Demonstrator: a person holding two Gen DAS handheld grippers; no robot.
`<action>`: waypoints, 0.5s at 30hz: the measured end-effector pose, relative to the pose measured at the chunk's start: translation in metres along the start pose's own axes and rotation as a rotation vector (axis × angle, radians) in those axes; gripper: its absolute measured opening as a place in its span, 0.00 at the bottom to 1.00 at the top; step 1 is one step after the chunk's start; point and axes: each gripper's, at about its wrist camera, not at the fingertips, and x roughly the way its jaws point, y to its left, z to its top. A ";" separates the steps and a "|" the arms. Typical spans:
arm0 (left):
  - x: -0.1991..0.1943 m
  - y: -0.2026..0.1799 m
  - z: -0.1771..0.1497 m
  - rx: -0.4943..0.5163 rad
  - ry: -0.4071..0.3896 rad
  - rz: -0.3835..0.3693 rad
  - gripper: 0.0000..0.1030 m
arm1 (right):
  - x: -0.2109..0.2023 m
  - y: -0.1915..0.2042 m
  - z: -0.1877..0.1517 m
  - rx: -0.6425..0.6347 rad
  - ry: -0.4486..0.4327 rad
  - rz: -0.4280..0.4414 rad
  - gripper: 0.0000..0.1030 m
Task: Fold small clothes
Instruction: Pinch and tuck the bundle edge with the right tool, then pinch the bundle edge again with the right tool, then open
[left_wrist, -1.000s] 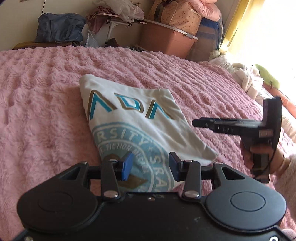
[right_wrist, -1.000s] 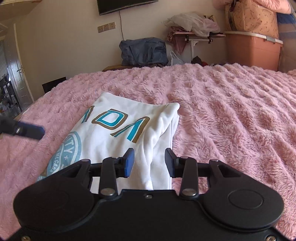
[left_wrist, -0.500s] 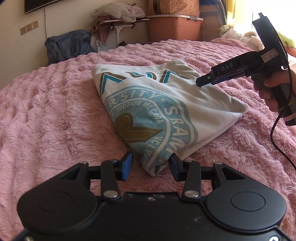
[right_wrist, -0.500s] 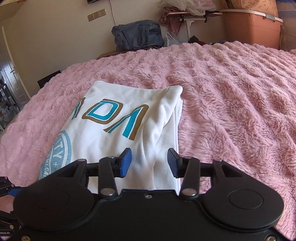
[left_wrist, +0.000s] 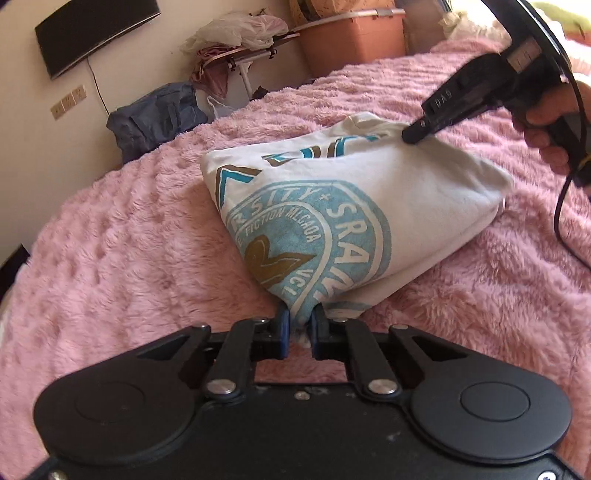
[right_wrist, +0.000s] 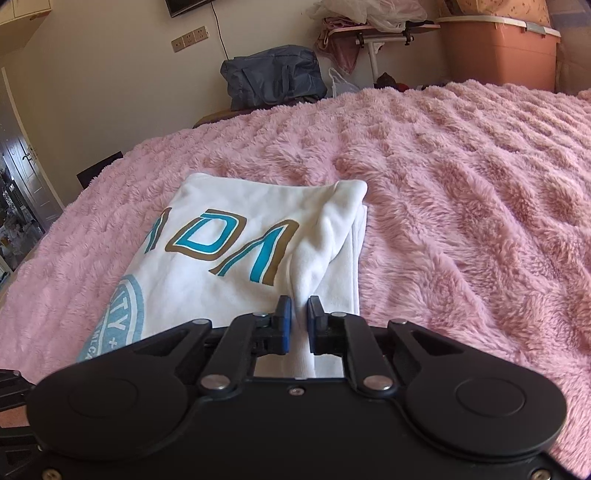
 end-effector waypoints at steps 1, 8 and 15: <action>0.004 -0.004 -0.004 0.019 0.023 0.013 0.07 | -0.002 -0.001 0.002 0.004 -0.008 -0.004 0.08; 0.030 -0.008 -0.022 0.020 0.099 -0.004 0.07 | 0.023 -0.009 -0.019 0.024 0.053 -0.026 0.08; -0.026 0.024 -0.011 -0.086 0.019 -0.087 0.27 | 0.004 -0.022 -0.008 0.104 0.003 0.011 0.28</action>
